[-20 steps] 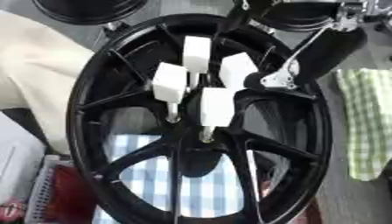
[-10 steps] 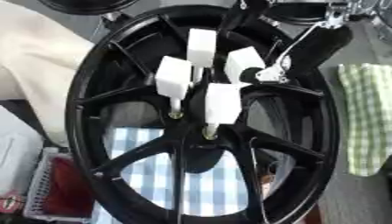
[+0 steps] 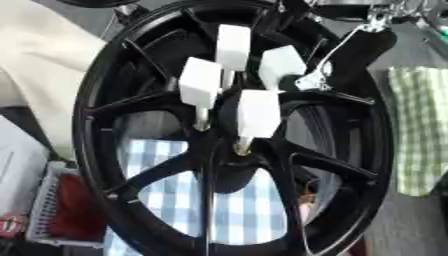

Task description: Pull the pin out of the wheel hub.

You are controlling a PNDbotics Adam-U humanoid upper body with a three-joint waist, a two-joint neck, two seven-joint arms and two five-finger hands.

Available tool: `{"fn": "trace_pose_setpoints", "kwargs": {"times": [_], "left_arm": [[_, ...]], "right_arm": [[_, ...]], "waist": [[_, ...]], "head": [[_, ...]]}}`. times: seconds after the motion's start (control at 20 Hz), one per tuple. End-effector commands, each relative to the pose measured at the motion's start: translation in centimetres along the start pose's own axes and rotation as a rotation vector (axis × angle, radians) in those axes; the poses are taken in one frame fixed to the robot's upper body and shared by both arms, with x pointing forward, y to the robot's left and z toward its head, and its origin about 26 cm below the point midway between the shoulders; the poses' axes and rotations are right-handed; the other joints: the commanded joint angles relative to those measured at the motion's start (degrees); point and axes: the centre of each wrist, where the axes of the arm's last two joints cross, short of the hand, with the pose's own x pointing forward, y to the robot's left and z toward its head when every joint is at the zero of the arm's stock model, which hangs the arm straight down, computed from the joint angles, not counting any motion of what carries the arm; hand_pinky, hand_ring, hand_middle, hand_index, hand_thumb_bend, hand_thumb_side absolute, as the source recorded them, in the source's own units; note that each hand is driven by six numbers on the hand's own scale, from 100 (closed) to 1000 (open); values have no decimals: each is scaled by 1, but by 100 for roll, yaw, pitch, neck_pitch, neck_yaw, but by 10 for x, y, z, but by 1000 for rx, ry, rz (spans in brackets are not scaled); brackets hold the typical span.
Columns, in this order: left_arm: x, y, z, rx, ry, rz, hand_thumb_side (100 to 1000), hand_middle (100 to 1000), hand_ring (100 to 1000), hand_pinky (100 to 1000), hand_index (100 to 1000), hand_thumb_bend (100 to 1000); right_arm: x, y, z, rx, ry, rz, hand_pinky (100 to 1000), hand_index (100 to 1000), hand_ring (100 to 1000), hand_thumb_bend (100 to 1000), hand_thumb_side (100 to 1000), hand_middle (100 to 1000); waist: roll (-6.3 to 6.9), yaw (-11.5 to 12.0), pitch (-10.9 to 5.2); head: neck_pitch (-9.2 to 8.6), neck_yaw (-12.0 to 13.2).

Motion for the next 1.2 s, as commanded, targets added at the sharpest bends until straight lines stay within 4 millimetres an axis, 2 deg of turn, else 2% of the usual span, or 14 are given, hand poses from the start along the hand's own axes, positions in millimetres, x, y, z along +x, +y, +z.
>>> {"fn": "trace_pose_setpoints", "kwargs": {"times": [0.05, 0.25, 0.35, 0.6, 0.85, 1.2], "left_arm": [[8, 0, -4, -4, -33, -1, 778, 673, 729, 818, 839, 235], [8, -1, -4, -5, -32, 2, 779, 673, 729, 818, 839, 233], [8, -1, -4, -4, -30, 2, 781, 674, 730, 819, 840, 232], [7, -1, -3, -2, -26, 0, 782, 675, 724, 819, 840, 233], [8, -1, -4, 0, -31, 2, 782, 674, 723, 820, 840, 231], [8, -1, -4, 5, -30, 3, 787, 675, 723, 821, 840, 226]], "right_arm": [[-5, -7, 7, -11, 27, 25, 874, 844, 847, 400, 238, 799], [-8, -6, 6, -6, 32, 23, 874, 841, 846, 393, 228, 795], [-9, -7, 5, -18, 27, 12, 869, 796, 836, 333, 221, 747], [-6, -8, 3, -61, -1, -31, 863, 746, 823, 281, 220, 685], [-4, -7, 1, -67, -14, -43, 859, 720, 817, 261, 183, 655], [-4, -6, -1, -58, -29, -48, 846, 616, 786, 236, 134, 551]], "waist": [[24, 1, -87], [27, -1, -77], [30, -1, -72], [30, -4, -72], [19, 1, -82], [0, 23, -77]], "head": [[-23, -15], [-50, -32], [-57, -38], [-62, -32], [-122, -15], [-126, -16]]}}
